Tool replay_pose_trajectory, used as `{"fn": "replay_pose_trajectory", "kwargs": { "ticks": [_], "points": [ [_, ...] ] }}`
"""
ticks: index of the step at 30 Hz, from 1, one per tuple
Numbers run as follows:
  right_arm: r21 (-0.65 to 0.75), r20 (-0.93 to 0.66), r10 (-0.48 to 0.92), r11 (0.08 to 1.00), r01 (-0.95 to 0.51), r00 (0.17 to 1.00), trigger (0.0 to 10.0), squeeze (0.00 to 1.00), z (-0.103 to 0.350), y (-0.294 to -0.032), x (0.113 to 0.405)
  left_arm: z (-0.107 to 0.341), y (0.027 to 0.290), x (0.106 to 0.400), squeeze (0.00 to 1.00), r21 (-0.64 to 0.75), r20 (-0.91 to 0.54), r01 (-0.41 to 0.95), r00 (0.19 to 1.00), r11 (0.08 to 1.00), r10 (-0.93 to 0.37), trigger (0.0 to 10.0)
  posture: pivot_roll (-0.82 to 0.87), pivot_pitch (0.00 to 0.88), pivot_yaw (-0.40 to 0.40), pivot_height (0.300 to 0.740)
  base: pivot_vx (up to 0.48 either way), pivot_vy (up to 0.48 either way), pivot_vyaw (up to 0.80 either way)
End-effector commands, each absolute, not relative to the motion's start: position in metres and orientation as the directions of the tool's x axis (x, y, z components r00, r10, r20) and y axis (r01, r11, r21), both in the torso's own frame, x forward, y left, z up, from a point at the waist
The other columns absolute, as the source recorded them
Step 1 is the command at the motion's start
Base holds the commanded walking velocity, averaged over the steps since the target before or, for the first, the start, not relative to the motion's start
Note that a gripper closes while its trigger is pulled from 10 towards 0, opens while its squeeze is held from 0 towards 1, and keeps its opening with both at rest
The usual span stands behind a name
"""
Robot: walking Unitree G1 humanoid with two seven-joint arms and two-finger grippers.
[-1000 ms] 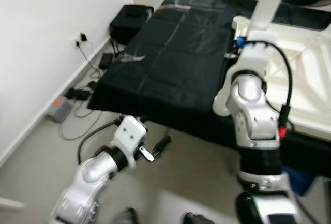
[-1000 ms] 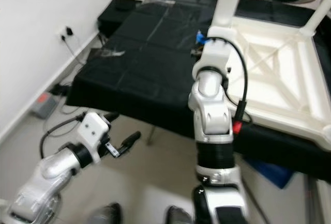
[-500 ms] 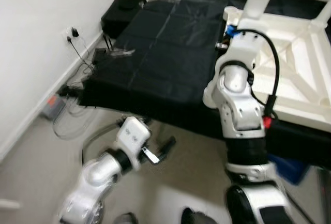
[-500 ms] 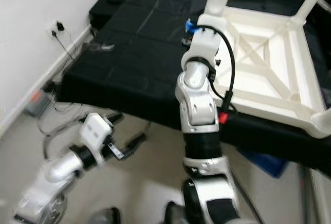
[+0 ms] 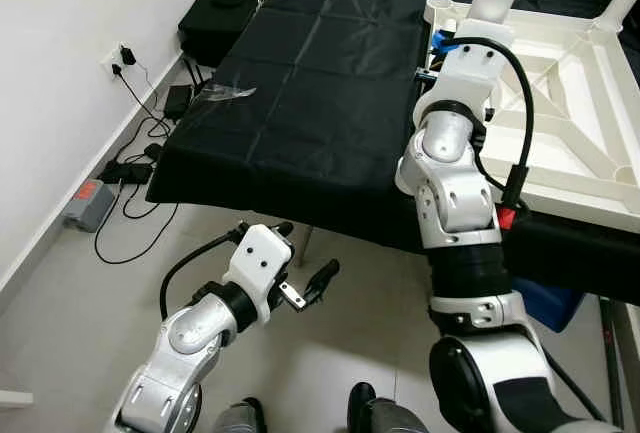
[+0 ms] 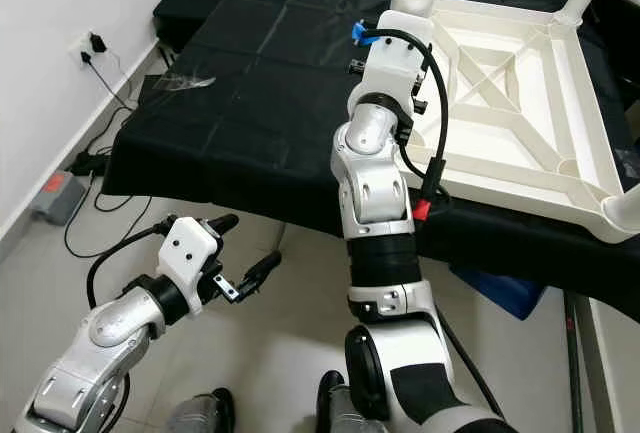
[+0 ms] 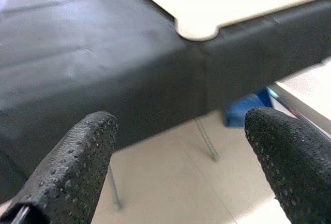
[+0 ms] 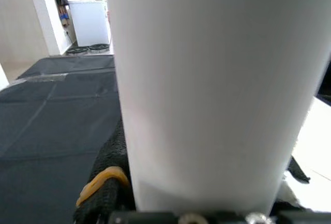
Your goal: Building children table
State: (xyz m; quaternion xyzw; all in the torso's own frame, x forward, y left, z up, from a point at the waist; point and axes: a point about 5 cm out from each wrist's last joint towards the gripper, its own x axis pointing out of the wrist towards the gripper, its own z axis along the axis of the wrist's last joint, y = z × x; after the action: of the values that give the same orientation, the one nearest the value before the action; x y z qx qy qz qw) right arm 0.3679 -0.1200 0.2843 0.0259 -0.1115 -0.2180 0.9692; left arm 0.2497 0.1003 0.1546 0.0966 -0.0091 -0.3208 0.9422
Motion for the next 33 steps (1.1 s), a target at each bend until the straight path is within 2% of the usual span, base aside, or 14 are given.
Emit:
{"fn": "replay_pose_trajectory", "kwargs": {
  "ticks": [1, 11, 24, 28, 30, 33],
  "points": [
    [0.014, -0.034, -0.469, 0.883, 0.47, 0.882, 0.0, 0.0, 0.227, -0.128, 0.374, 0.16, 0.102, 0.251, 0.0, 0.198, -0.021, 0.57, 0.816, 0.797, -0.578, 10.0, 0.14, 0.278, -0.058, 0.74, 0.0, 0.0, 0.0],
    [0.009, -0.046, -0.531, 0.847, 0.532, 0.846, 0.0, 0.0, 0.232, -0.13, 0.381, 0.165, 0.105, 0.254, 0.0, 0.209, 0.003, 0.525, 0.844, 0.825, -0.537, 10.0, 0.13, 0.283, -0.09, 0.74, 0.0, 0.0, 0.0],
    [0.083, -0.05, -0.631, 0.769, 0.633, 0.774, 0.0, 0.0, 0.239, -0.132, 0.379, 0.165, 0.106, 0.253, 0.0, 0.212, 0.007, 0.511, 0.852, 0.833, -0.524, 10.0, 0.14, 0.275, -0.092, 0.74, 0.0, 0.0, 0.0],
    [0.092, -0.059, -0.682, 0.723, 0.684, 0.729, 0.0, 0.0, 0.237, -0.139, 0.376, 0.165, 0.107, 0.253, 0.0, 0.216, 0.004, 0.511, 0.851, 0.832, -0.524, 10.0, 0.14, 0.272, -0.087, 0.74, 0.0, 0.0, 0.0],
    [0.096, -0.065, -0.731, 0.673, 0.733, 0.68, 0.0, 0.0, 0.236, -0.144, 0.372, 0.165, 0.107, 0.254, 0.0, 0.22, 0.004, 0.512, 0.851, 0.831, -0.525, 10.0, 0.14, 0.271, -0.086, 0.74, 0.0, 0.0, 0.0],
    [0.1, -0.066, -0.746, 0.656, 0.748, 0.663, 0.0, 0.0, 0.236, -0.145, 0.37, 0.166, 0.107, 0.255, 0.0, 0.221, 0.005, 0.511, 0.851, 0.831, -0.525, 10.0, 0.14, 0.271, -0.086, 0.74, 0.0, 0.0, 0.0]
  ]
}}
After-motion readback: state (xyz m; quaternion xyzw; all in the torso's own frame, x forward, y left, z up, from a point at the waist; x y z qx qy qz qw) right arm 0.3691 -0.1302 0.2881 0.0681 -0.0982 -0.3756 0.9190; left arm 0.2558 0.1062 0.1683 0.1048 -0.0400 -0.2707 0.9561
